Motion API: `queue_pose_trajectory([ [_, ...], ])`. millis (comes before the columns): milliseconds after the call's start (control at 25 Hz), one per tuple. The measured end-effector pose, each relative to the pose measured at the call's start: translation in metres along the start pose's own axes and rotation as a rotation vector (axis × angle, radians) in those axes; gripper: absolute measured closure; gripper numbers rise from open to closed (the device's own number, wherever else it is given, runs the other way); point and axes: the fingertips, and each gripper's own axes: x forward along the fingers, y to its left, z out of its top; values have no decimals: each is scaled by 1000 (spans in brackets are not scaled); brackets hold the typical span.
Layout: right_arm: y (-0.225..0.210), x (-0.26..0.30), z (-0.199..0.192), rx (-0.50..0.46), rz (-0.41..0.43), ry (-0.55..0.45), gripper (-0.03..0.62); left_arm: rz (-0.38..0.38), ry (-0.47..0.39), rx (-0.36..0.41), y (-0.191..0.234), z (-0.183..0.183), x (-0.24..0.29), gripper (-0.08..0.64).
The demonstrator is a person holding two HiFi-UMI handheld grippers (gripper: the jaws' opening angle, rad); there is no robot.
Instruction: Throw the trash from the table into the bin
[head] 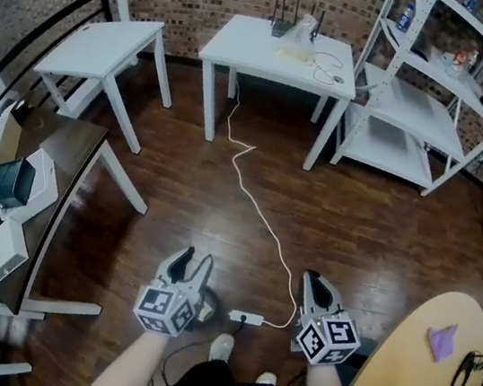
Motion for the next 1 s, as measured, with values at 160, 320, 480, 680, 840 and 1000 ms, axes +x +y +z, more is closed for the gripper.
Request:
queue_pose_trajectory([
  [160, -47, -57, 31, 4, -120, -124, 588, -126, -49, 54, -60, 30, 28, 395],
  [320, -114, -167, 64, 0, -347, -245, 588, -339, -86, 83, -174, 45, 62, 394],
  [480, -167, -311, 55, 8, -539, -311, 588, -504, -75, 84, -298, 30, 52, 394],
  [680, -213, -515, 19, 73, -858, -417, 588, -789, -51, 99, -477, 2, 21, 394],
  [840, -219, -632, -20, 118, -1027, -479, 588, -964, -15, 80, -593, -32, -20, 396],
  [1000, -208, -723, -55, 149, -1158, -540, 588, -1124, 14, 51, -683, -62, -75, 417],
])
